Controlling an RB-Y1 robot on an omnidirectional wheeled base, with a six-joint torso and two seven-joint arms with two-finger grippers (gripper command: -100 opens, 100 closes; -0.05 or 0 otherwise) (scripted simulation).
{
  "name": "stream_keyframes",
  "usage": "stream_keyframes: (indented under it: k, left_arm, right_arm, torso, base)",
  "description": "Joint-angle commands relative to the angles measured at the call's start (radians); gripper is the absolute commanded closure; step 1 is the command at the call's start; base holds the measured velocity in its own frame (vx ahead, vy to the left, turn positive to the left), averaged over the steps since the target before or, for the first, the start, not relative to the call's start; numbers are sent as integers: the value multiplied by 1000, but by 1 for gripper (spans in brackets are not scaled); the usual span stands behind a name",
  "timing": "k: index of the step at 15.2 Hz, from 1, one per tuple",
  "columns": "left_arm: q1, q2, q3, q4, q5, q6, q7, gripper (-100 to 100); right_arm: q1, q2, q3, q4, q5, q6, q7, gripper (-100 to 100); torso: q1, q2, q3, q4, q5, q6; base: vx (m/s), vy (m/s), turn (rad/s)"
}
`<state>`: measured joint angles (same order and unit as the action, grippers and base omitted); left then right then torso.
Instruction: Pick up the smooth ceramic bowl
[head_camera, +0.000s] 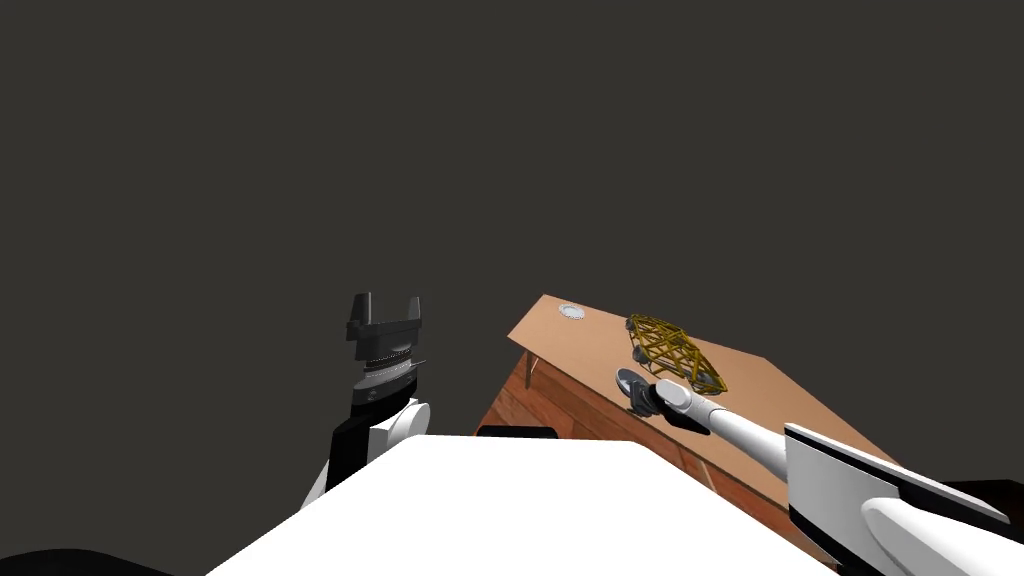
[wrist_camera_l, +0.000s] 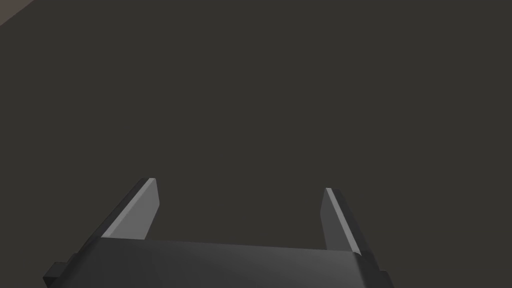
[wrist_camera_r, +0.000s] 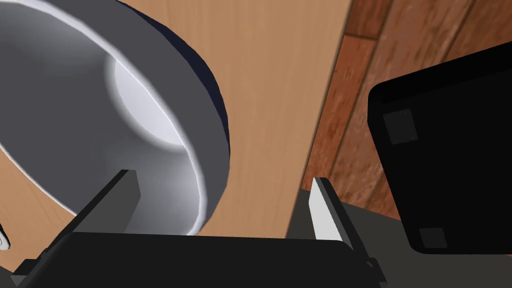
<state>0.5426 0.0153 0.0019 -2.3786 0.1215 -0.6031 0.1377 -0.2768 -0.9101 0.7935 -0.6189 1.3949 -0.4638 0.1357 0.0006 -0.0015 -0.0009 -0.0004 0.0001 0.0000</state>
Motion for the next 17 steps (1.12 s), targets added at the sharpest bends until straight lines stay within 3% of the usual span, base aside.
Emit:
stream_keyframes:
  k: [1, 2, 3, 4, 5, 6, 8, 9, 12, 13, 15, 16, 17]
  left_arm:
    - [0, 0, 0, 0, 0, 0, 0, 0]
    - [0, 0, 0, 0, 0, 0, 0, 0]
    - [0, 0, 0, 0, 0, 0, 0, 0]
    - [0, 0, 0, 0, 0, 0, 0, 0]
    - [0, 0, 0, 0, 0, 0, 0, 0]
    - [0, 0, 0, 0, 0, 0, 0, 0]
    - [0, 0, 0, 0, 0, 0, 0, 0]
    - [0, 0, 0, 0, 0, 0, 0, 0]
    - [0, 0, 0, 0, 0, 0, 0, 0]
    - [0, 0, 0, 0, 0, 0, 0, 0]
    - [0, 0, 0, 0, 0, 0, 0, 0]
    - [0, 0, 0, 0, 0, 0, 0, 0]
    - [0, 0, 0, 0, 0, 0, 0, 0]
  right_arm:
    - [45, 3, -50, 0, -11, 1, 40, -100]
    - [45, 3, -57, 0, -11, 1, 40, -100]
    - [81, 2, -93, -5, -23, 3, 78, -100]
    - [99, 2, -112, -5, -23, 3, 78, -100]
    - [99, 2, -113, -5, -23, 3, 78, -100]
    - [140, 1, -145, -9, -36, 4, 106, -100]
    - [152, 1, -170, -9, -36, 4, 117, -100]
    - [191, 1, -206, -14, -48, 6, 155, -100]
    - [205, 1, -227, -14, -48, 6, 155, -100]
    - [256, 0, -263, -19, -61, 7, 179, -100]
    - [258, 0, -284, -19, -61, 7, 193, -100]
    - [297, -1, -321, -24, -74, 9, 231, -100]
    - [311, -1, -341, -24, -74, 9, 231, -100]
  torso:
    - [0, 0, 0, 0, 0, 0]
    - [0, 0, 0, 0, 0, 0]
    - [0, 0, 0, 0, 0, 0]
    - [0, 0, 0, 0, 0, 0]
    - [0, 0, 0, 0, 0, 0]
    - [0, 0, 0, 0, 0, 0]
    - [1, 0, 0, 0, 0, 0]
    - [0, 1, 0, 0, 0, 0]
    - [0, 1, 0, 0, 0, 0]
    - [0, 1, 1, 0, 0, 0]
    - [0, 1, 1, 0, 0, 0]
    - [0, 1, 1, 0, 0, 0]
    - [0, 1, 0, 0, 0, 0]
  base:
    - [41, 5, 147]
    - [32, 6, 48]
    - [38, 13, 149]
    - [43, 13, 158]
    - [30, 8, 42]
    - [34, 14, 134]
    - [34, 12, 103]
    - [38, 16, 127]
    - [29, 6, 68]
    - [24, 7, 108]
    - [30, 7, 114]
    - [33, 5, 146]
    - [39, 4, 162]
